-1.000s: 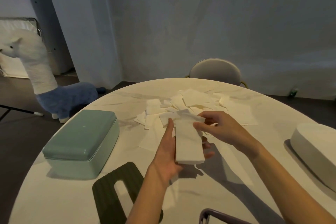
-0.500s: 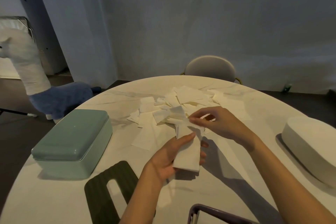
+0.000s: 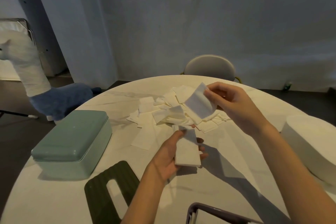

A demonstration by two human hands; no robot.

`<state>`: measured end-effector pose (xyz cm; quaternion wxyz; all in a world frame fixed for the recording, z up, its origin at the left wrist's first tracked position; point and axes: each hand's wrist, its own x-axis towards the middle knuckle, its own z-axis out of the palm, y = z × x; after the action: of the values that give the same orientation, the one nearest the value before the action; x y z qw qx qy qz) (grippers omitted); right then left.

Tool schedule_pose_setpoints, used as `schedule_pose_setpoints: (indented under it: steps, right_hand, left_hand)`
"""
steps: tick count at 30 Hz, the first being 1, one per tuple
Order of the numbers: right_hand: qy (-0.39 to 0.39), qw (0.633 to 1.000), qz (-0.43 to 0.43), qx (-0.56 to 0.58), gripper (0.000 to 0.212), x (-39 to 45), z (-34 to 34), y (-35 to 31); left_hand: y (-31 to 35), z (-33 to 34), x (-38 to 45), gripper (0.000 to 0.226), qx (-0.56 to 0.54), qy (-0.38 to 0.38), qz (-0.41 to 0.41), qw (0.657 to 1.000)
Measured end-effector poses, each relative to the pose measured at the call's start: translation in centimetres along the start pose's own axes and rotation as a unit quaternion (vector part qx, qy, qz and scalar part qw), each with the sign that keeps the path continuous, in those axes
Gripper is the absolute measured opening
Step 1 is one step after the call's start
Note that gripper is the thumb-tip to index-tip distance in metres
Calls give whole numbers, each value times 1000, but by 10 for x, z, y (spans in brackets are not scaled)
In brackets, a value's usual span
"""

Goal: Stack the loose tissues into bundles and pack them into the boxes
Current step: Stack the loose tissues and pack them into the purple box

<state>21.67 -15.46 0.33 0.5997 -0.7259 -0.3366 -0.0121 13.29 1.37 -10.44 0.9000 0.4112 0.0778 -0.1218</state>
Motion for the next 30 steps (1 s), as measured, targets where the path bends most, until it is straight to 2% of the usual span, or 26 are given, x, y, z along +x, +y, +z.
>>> schedule_pose_setpoints:
  steps: [3,4,6,9,13,15,18,21,23,28,30]
  right_hand:
    - [-134,990,41,21,24,-5,2,-3]
    - [-164,985,55,-6,22,-5,4,-1]
    - [-188,975,78,-94,20,-4,13,10]
    - [-164,962,59,-210,11,1,27,32]
    - [-69,955,30,-285,7,4,18,63]
    - [-73,929,55,-360,12,4,4,86]
    - [-123,879,104,-449,26,2,-5,116]
    - [-133,869,83,-470,41,4,-3,129]
    - [-121,869,68,-476,42,6,-2,132]
    - [-42,877,31,-478,20,4,3,140]
    - [-22,867,15,-497,16,3,5,140]
  left_hand:
    - [-3,-4,4,44,-2,-4,3,1000]
    - [-2,-4,5,53,-1,-1,4,1000]
    - [-1,-3,6,83,-20,0,-8,1000]
    - [3,6,3,71,-41,6,-22,999]
    - [6,5,0,71,-65,-4,-24,998]
    - [6,-1,2,66,-72,7,-9,997]
    - [8,-7,4,57,-65,29,-1,997]
    - [10,-8,5,51,-81,38,-1,996]
    - [10,-7,4,51,-91,44,4,995]
    - [10,-7,6,53,-86,51,18,995]
    - [11,-7,6,53,-80,54,21,995]
